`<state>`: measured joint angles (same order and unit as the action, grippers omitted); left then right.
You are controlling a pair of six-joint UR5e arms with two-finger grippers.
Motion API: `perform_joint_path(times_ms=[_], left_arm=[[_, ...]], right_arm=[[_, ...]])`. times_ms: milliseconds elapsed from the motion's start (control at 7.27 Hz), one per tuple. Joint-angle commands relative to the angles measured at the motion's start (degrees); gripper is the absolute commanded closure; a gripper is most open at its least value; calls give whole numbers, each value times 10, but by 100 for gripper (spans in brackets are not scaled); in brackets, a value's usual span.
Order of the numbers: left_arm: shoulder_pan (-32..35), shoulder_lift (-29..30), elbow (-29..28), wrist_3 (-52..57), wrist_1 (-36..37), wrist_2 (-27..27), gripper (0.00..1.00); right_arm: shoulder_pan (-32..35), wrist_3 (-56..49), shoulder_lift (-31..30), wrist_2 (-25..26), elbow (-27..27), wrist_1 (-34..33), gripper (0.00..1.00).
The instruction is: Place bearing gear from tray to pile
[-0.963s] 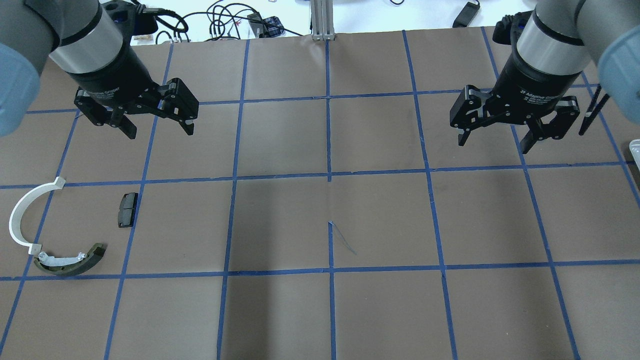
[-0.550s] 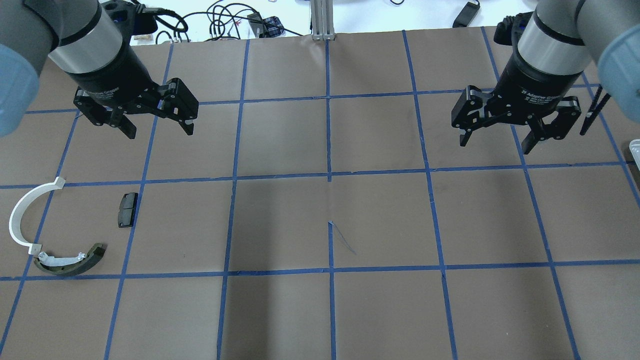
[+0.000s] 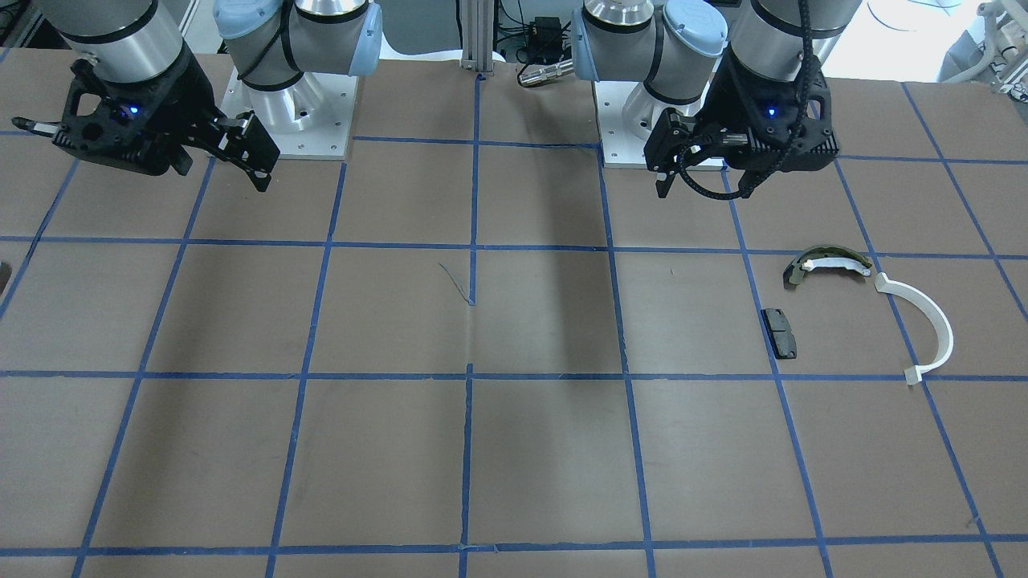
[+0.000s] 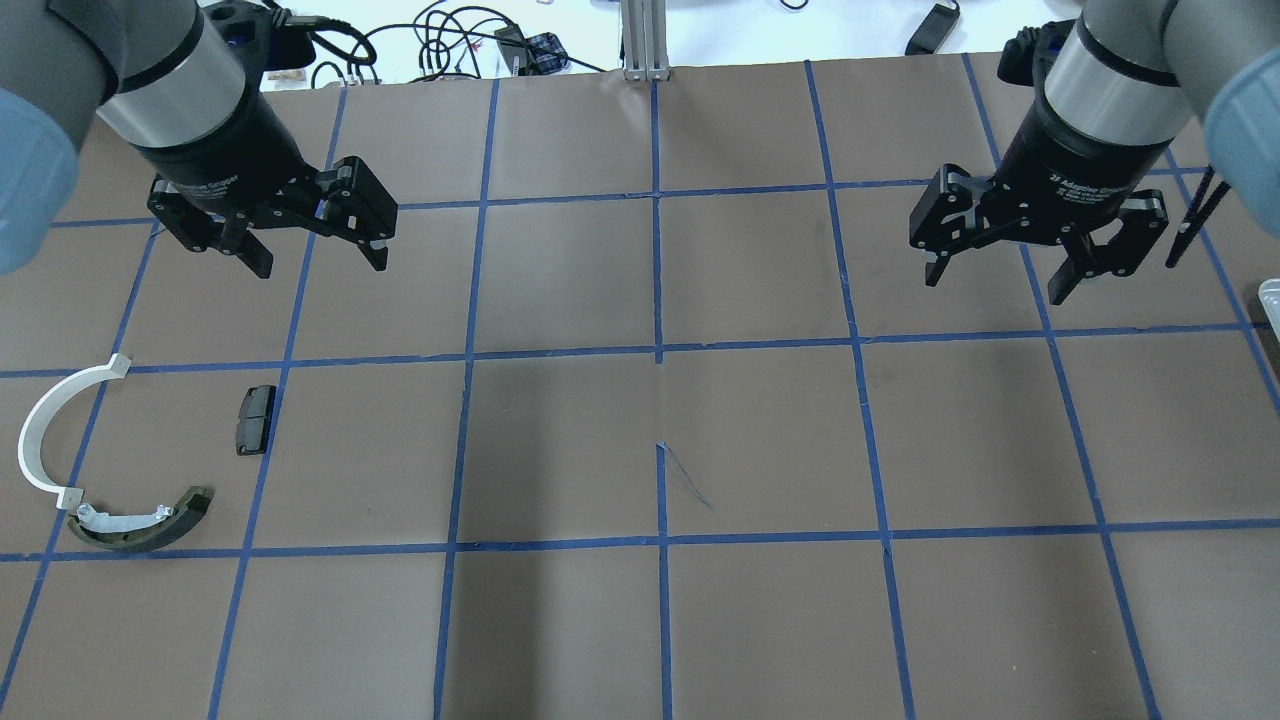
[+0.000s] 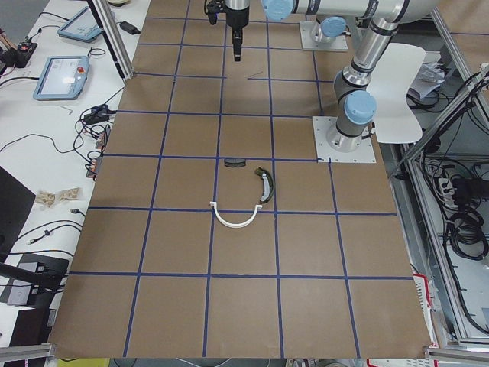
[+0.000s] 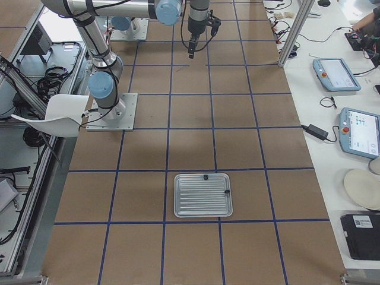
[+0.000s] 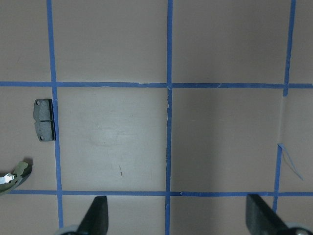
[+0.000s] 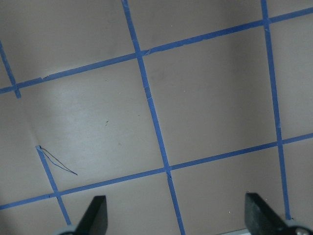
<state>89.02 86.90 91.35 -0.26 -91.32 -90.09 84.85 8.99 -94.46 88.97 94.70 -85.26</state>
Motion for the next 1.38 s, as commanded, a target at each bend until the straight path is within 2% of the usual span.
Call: perform_joint_path(times_ms=[0, 138, 550, 963, 1238], left_arm=[[-1, -1, 1, 0, 0, 0, 0], [-1, -1, 1, 0, 0, 0, 0], [-1, -1, 1, 0, 0, 0, 0], [-1, -1, 0, 0, 0, 3, 0], [-1, -1, -1, 0, 1, 4, 0]], right_arm=[[-62, -44, 1, -5, 0, 2, 0], [-83, -95, 8, 2, 0, -2, 0], [-224, -294, 28, 4, -11, -3, 0], [-330, -499, 113, 30, -42, -86, 0], [-351, -591, 176, 40, -95, -120, 0]])
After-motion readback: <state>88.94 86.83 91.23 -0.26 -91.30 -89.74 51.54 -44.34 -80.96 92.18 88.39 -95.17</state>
